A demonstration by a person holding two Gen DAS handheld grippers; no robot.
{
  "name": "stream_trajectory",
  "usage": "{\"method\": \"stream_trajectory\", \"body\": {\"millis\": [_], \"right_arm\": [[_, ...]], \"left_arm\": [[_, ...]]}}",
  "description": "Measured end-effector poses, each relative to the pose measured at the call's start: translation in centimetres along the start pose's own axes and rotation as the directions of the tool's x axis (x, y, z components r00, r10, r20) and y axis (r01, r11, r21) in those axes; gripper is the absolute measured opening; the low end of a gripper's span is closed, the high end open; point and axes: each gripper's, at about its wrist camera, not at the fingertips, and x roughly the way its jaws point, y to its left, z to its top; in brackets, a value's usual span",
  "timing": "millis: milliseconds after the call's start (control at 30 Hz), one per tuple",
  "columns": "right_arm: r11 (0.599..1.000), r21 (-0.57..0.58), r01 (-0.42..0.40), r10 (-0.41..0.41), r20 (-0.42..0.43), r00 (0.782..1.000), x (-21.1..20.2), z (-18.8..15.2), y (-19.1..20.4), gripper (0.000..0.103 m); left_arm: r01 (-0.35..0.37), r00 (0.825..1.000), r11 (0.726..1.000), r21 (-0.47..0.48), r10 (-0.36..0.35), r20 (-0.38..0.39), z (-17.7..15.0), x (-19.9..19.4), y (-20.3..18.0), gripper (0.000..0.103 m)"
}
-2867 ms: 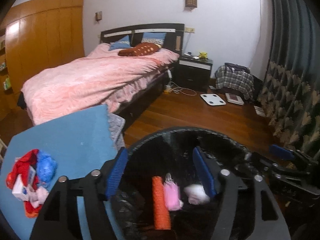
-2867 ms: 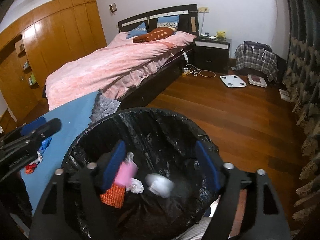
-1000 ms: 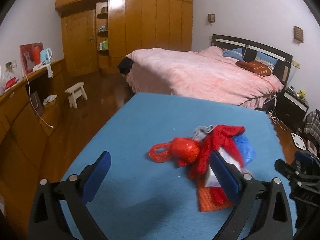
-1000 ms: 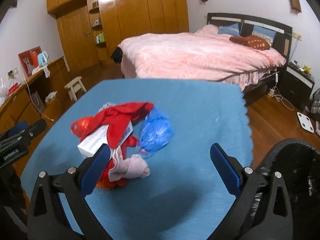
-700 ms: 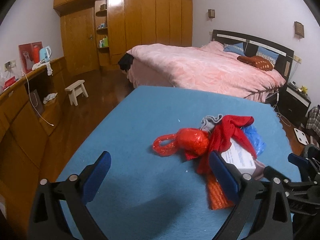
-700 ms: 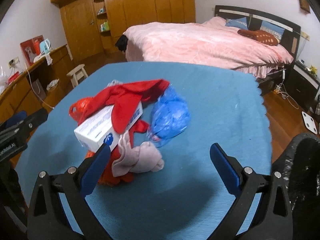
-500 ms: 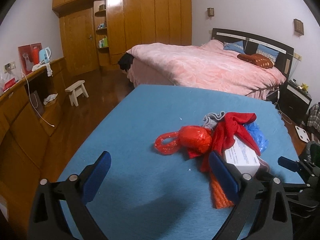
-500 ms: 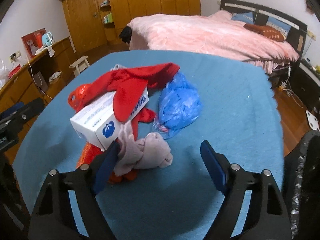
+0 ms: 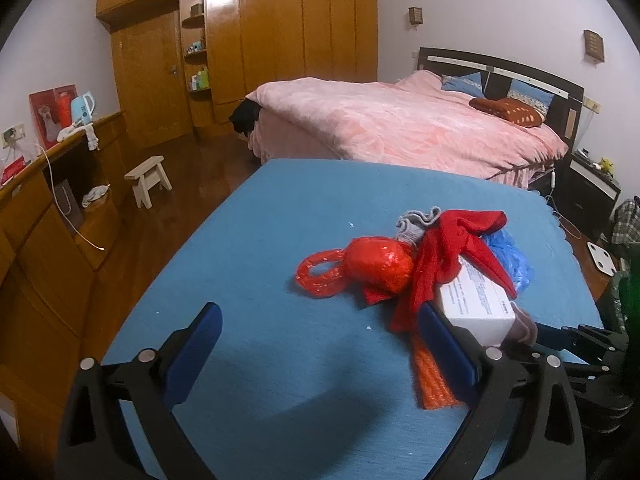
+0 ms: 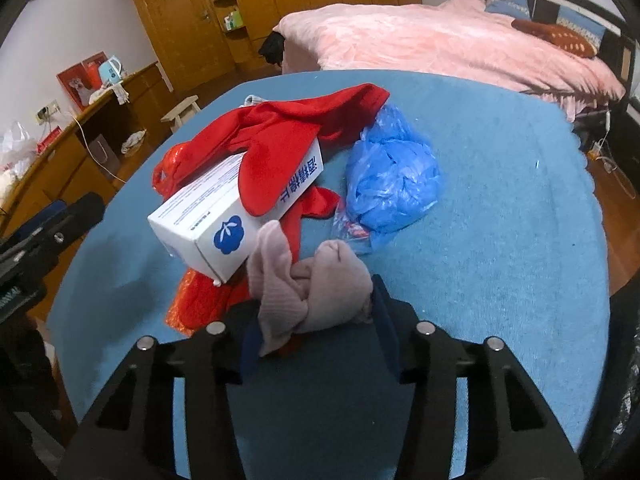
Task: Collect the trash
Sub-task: 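Move both tools back to the remaining pile on the table, then grasp pink cloth with right gripper while left gripper grasps red cloth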
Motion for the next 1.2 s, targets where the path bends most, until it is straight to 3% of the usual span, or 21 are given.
{"method": "stream_trajectory", "body": {"millis": [500,700,800,900,967,1133,1200], "right_arm": [[0.994,0.075,0.073,-0.078,0.069,0.995,-4.1,0.3,-4.2,0.045],[0.993,0.055,0.101,-0.106,0.095,0.990,-4.4,1.9,-5.1,0.045],[0.993,0.055,0.103,-0.109,0.100,0.989,-4.3,2.5,-5.2,0.046],[0.993,0.055,0.103,-0.108,0.101,0.989,-4.1,2.8,-5.3,0.046],[0.993,0.054,0.102,-0.107,0.100,0.989,-4.1,2.8,-5.3,0.046],[0.993,0.050,0.105,-0.109,0.100,0.989,-4.0,3.1,-5.3,0.046],[0.993,0.052,0.105,-0.110,0.103,0.989,-4.0,3.1,-5.3,0.046]], "left_arm": [[0.049,0.999,0.999,0.018,-0.049,0.000,0.3,0.2,-2.9,0.096],[0.077,0.997,0.997,0.015,-0.078,0.027,2.1,1.6,-4.6,0.089],[0.096,0.995,0.995,0.017,-0.096,0.011,2.8,3.2,-5.4,0.080],[0.119,0.993,0.993,0.027,-0.119,-0.014,3.0,4.4,-6.1,0.064],[0.134,0.991,0.990,0.036,-0.132,-0.032,2.9,5.1,-6.5,0.046],[0.187,0.982,0.982,0.030,-0.185,-0.048,2.9,5.8,-6.9,0.013],[0.195,0.980,0.981,0.019,-0.194,-0.039,3.1,5.5,-6.8,0.009]]}}
